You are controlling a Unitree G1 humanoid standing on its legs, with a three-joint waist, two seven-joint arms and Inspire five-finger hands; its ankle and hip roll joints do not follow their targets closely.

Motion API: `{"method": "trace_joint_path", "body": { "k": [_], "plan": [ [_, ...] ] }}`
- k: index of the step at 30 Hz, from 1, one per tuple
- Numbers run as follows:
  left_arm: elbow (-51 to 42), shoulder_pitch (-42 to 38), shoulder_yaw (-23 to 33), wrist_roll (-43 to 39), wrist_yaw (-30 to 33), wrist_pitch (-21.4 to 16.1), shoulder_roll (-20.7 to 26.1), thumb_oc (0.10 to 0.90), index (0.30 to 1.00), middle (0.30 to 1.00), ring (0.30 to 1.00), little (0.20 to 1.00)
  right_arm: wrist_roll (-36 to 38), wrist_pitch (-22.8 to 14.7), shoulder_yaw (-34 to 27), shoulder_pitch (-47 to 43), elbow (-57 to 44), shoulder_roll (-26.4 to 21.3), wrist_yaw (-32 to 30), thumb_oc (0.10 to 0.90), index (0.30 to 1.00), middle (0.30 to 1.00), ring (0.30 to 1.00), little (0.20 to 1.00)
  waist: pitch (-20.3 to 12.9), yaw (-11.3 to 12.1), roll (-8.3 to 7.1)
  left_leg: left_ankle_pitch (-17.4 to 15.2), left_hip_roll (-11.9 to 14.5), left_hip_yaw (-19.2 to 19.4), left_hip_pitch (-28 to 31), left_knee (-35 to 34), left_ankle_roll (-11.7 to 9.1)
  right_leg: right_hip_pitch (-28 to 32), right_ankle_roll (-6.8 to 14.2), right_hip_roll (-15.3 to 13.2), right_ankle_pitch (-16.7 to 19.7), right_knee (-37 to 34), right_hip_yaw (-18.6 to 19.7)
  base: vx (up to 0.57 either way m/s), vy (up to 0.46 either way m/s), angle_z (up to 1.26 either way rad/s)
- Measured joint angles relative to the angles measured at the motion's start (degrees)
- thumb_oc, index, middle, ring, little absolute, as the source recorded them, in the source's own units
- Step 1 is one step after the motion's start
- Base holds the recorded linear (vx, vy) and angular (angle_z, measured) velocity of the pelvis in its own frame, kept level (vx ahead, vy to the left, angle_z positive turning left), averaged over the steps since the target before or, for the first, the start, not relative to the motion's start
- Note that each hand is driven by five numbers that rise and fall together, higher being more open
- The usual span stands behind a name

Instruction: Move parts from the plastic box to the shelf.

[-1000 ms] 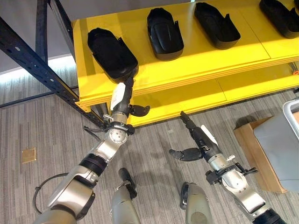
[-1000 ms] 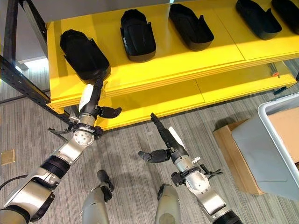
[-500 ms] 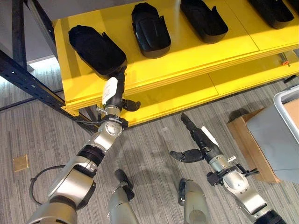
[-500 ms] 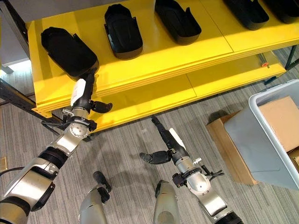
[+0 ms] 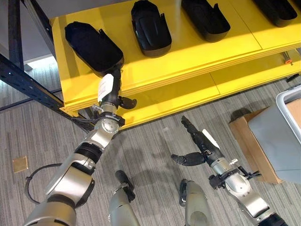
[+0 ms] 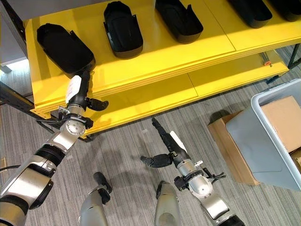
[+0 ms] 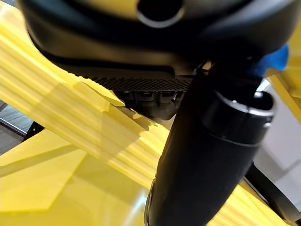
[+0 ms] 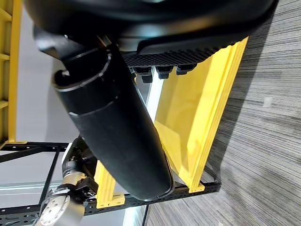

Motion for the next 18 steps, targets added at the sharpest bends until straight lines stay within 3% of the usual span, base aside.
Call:
{"method": "trace_joint_path", "body": {
  "k": [18],
  "plan": [
    [0.8,0.4,0.3,0.6,0.0,0.2,2.4,0.9,1.0,1.0,1.0,1.0,0.0,-0.2,-0.3,0.3,0.0,-0.7,0.6,0.9,1.0,1.0,1.0,1.0,0.3,1.1,0.57,0.2,0.0,-0.2,-0.1,0.0,-0.2,-0.3,-0.2,0.0,-0.4,0.9,-0.1,0.0,0.0,0.0]
  ]
}}
